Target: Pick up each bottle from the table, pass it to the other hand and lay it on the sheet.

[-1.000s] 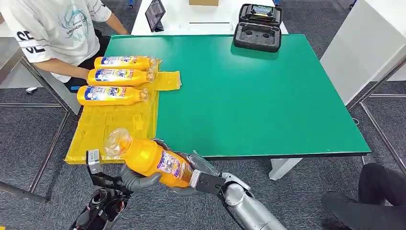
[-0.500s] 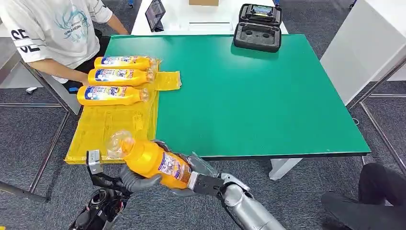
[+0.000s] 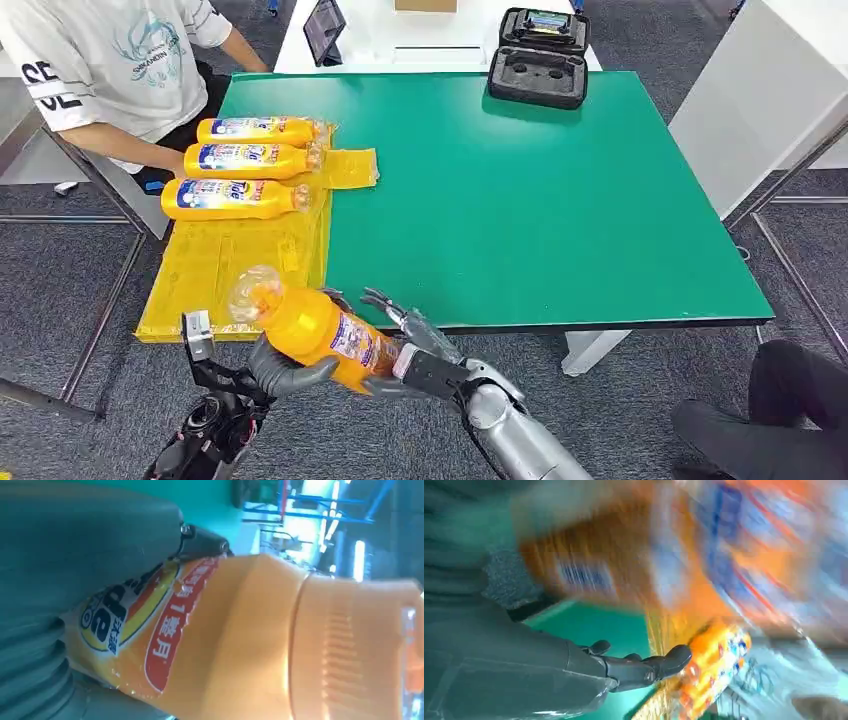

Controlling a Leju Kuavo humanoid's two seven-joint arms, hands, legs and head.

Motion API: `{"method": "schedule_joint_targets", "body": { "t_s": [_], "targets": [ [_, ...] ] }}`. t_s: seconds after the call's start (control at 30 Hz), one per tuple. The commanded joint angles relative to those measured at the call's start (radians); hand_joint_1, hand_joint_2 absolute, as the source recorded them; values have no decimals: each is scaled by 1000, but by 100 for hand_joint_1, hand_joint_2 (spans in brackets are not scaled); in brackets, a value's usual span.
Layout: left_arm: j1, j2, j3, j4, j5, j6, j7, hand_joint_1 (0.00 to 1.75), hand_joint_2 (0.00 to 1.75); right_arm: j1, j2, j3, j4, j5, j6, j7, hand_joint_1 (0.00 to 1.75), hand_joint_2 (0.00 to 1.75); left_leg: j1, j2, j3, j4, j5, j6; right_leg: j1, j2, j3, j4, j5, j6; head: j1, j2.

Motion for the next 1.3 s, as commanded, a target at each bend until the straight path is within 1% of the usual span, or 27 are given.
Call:
{"method": "schedule_joint_targets", "body": {
  "t_s": [0.03, 0.1, 0.13, 0.2, 0.3, 0.43, 0.5, 0.53, 0.57, 0.6, 0.67, 0.73, 0.8, 1.0, 1.03, 1.07, 1.1, 1.13, 1.2, 1.27, 1.3],
  "targets": [
    [13, -4, 79, 18, -31, 78, 16, 175, 175, -40, -12, -54, -5, -35, 1, -3, 0, 0, 1, 1, 3, 0, -1, -2, 1, 0, 3, -1, -1, -1, 1, 0],
    [4, -5, 100, 18, -32, 92, 17, 175, 175, -40, -14, -51, -18, -37, -2, -5, 0, 0, 1, 1, 1, 0, 0, -1, 1, 0, 1, 0, 0, -1, 0, 0],
    [-1, -14, 127, 22, -52, 147, 24, 175, 175, -40, -15, -51, -28, -47, 3, -11, 0, 0, 2, 1, 3, 0, -1, -2, 2, 0, 3, -1, -1, -2, 1, 0],
    [-27, -15, 156, 26, -165, 309, 24, 175, 175, -53, -15, -52, -32, -59, 9, -12, 0, 0, 1, 0, 1, 0, 0, -1, 1, 0, 1, 0, 0, -1, 0, 0],
    [-64, -13, 232, 52, -252, 483, 47, 175, 175, -58, -14, -54, -51, -88, 22, -17, 0, 0, 3, 0, 3, 1, -1, -3, 3, -1, 3, 0, -1, -3, 0, 0],
    [-63, -8, 262, 51, -252, 494, 49, 175, 175, -51, -19, -49, -63, -95, 28, -18, 0, 0, 2, 0, 1, 1, 0, -2, 2, 0, 2, 0, 0, -2, 1, 0],
    [-44, -12, 312, 24, -299, 594, 36, 175, 175, -26, -27, -44, -98, -109, 26, -24, 0, 0, 3, 1, 5, -1, -1, -3, 3, 0, 5, -1, -1, -3, 0, 0],
    [-37, -7, 327, 6, -321, 628, 33, 175, 175, -14, -30, -44, -117, -121, 33, -24, 0, 0, 2, 0, 2, 0, -1, -2, 2, 0, 2, -1, -1, -1, 0, 0],
    [-35, -1, 331, -2, -333, 640, 30, 175, 175, -9, -32, -42, -125, -120, 32, -23, 0, 0, 2, 0, 4, -1, -1, -2, 2, -1, 4, -1, -1, -2, 0, 0],
    [-37, 11, 342, -15, -402, 713, 30, 175, 175, 3, -38, -39, -145, -120, 29, -22, 0, 0, 2, -1, 4, 0, -2, -3, 2, -1, 5, -1, -2, -2, 1, 0],
    [-56, 28, 344, -19, -495, 783, 38, 175, 175, 9, -42, -38, -152, -128, 25, -19, 0, 0, 2, 1, 3, 0, -2, -2, 3, 0, 3, -1, -1, -2, 0, 0],
    [-72, 35, 343, -16, -523, 795, 48, 175, 175, 10, -44, -37, -149, -131, 22, -18, 0, 0, 3, 0, 2, 1, -1, -2, 3, -1, 3, 0, -1, -2, 1, 0],
    [-99, 48, 333, -14, -617, 870, 61, 175, 175, 14, -43, -34, -145, -134, 18, -18, 0, 0, 2, -2, 0, 0, 0, -2, 2, -2, 1, 0, -1, -1, 1, 0],
    [-107, 51, 327, -25, -637, 877, 74, 175, 175, 21, -41, -28, -147, -131, 13, -18, 0, 0, 2, -1, 1, 1, 0, -2, 2, -1, 2, 0, -1, -2, 0, 0],
    [-106, 55, 322, -25, -649, 881, 74, 175, 175, 21, -41, -28, -148, -131, 12, -18, 0, 0, 1, -1, 0, 0, 0, -1, 1, -1, 1, 0, 0, -1, 1, 0],
    [-114, 64, 312, -24, -686, 902, 80, 175, 175, 27, -41, -29, -151, -133, 12, -17, 0, 0, 3, -1, 2, 0, -1, -3, 3, -1, 3, -1, -1, -2, 1, 0],
    [-127, 79, 300, -20, -750, 931, 97, 175, 175, 33, -40, -30, -155, -135, 15, -15, 0, 0, 3, -1, 3, 0, -1, -3, 3, -1, 4, -1, -1, -2, 1, 0],
    [-137, 87, 293, -25, -783, 939, 116, 175, 175, 36, -39, -30, -158, -137, 17, -14, 0, 0, 2, -1, 0, 0, 0, -2, 2, -1, 1, 0, -1, -1, 0, 0],
    [-162, 124, 265, -16, -909, 947, 168, 175, 175, 44, -31, -39, -152, -160, 42, -4, 0, 0, 3, -2, 2, 0, -1, -3, 3, -3, 3, 0, -2, -2, 1, 0],
    [-185, 143, 236, -2, -1029, 939, 223, 175, 175, 46, -23, -43, -135, -159, 39, -2, 0, 0, 2, -2, 0, 0, 0, -2, 2, -2, 1, 0, -1, -2, 0, 0],
    [-198, 152, 218, 11, -1096, 929, 252, 175, 175, 47, -18, -47, -124, -171, 54, 1, 0, 0, 3, -2, 2, 0, -1, -3, 3, -2, 2, 0, -1, -2, 1, 0]
  ]
}}
